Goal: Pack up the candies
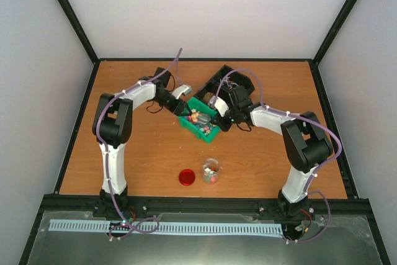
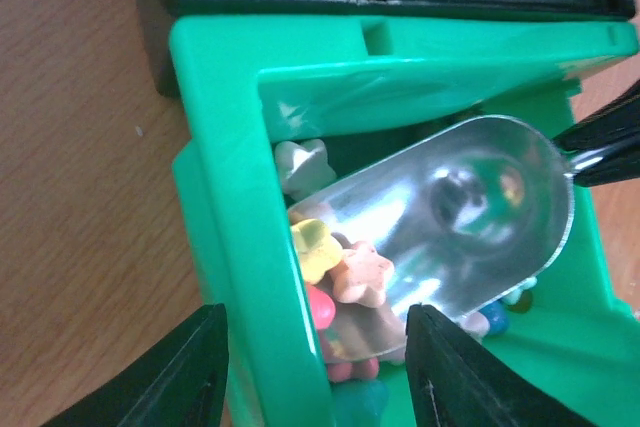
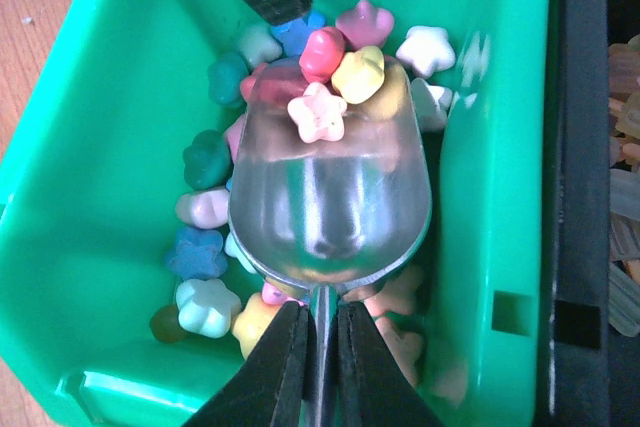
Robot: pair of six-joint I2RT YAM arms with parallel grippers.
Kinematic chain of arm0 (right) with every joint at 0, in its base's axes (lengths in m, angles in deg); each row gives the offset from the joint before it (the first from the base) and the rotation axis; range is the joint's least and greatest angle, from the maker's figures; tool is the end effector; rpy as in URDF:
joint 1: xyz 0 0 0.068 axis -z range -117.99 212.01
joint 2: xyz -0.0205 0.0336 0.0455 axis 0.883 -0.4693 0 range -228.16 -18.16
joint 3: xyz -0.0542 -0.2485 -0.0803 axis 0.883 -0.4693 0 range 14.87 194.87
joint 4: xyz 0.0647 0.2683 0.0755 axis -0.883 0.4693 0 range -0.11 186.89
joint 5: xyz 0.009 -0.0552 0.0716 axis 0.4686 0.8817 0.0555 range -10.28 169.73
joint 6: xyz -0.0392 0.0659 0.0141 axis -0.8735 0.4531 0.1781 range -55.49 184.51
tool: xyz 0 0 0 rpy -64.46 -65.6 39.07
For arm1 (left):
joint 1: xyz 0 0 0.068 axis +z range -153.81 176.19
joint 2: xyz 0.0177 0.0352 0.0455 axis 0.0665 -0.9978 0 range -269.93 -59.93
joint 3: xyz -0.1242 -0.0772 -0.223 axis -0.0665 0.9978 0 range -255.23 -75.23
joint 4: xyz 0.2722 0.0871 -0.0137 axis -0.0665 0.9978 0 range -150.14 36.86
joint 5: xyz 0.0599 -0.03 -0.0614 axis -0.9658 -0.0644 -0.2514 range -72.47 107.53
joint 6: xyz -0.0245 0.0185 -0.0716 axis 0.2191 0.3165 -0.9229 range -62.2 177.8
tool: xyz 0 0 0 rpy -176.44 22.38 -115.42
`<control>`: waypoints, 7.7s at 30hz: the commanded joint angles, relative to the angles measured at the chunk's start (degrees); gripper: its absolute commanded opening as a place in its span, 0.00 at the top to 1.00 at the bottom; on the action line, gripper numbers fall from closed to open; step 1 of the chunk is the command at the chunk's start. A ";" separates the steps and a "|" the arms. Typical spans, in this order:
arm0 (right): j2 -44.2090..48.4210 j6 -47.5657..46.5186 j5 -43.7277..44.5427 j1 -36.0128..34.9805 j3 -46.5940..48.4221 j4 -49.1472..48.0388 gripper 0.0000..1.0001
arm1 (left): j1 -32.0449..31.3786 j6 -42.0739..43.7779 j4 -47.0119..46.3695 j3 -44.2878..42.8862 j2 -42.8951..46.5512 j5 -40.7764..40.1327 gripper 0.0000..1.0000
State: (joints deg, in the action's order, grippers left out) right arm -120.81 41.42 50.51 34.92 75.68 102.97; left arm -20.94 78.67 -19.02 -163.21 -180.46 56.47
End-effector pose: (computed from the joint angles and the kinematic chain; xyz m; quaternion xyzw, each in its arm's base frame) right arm 0.3364 0.2086 0.1207 -0.4601 0.8034 0.2505 0.2831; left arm 0.4149 -0.1716 0.1194 0.3485 0.8670 -0.3254 0.1446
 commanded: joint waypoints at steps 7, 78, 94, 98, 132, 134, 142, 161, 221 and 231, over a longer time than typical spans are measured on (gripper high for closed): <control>0.56 7.89 -3.00 -0.07 -8.23 -17.94 0.97 | 1.82 3.10 7.88 -2.81 1.62 11.84 0.49; 45.83 -32.84 -32.07 10.46 -9.31 38.26 0.97 | 7.54 1.23 4.27 7.22 18.11 8.72 0.17; 51.42 -35.86 -20.64 10.44 -5.90 53.76 0.97 | 7.54 1.11 2.41 9.74 19.15 9.62 0.17; 51.33 -38.14 -17.68 10.44 -4.94 57.15 0.97 | 7.54 1.01 1.86 9.62 18.68 9.86 0.17; 45.17 -45.29 -9.55 8.68 1.34 66.05 0.97 | 7.54 -2.20 -2.02 10.07 16.05 9.60 0.17; 45.04 -45.21 -9.16 7.91 1.57 65.84 0.97 | 7.54 -2.31 -2.17 10.04 15.86 9.71 0.17; 44.14 -43.25 -8.13 5.52 2.07 65.04 0.97 | 7.54 -2.06 -1.92 10.11 15.76 9.80 0.17; 43.50 -40.63 -6.41 3.08 2.65 63.83 0.97 | 7.54 -1.38 -1.94 11.85 16.89 9.67 0.17; 7.19 1.80 2.87 38.21 -6.63 -0.48 0.97 | 12.60 1.24 10.01 2.22 16.51 -8.93 0.14; 3.78 -1.69 3.77 38.38 -4.80 5.04 0.87 | 12.57 0.85 10.21 -1.12 13.39 -7.91 0.14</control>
State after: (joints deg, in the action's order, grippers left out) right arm -115.70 41.94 53.79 72.77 69.50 104.65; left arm -8.90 78.51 -9.49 -160.79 -165.95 47.75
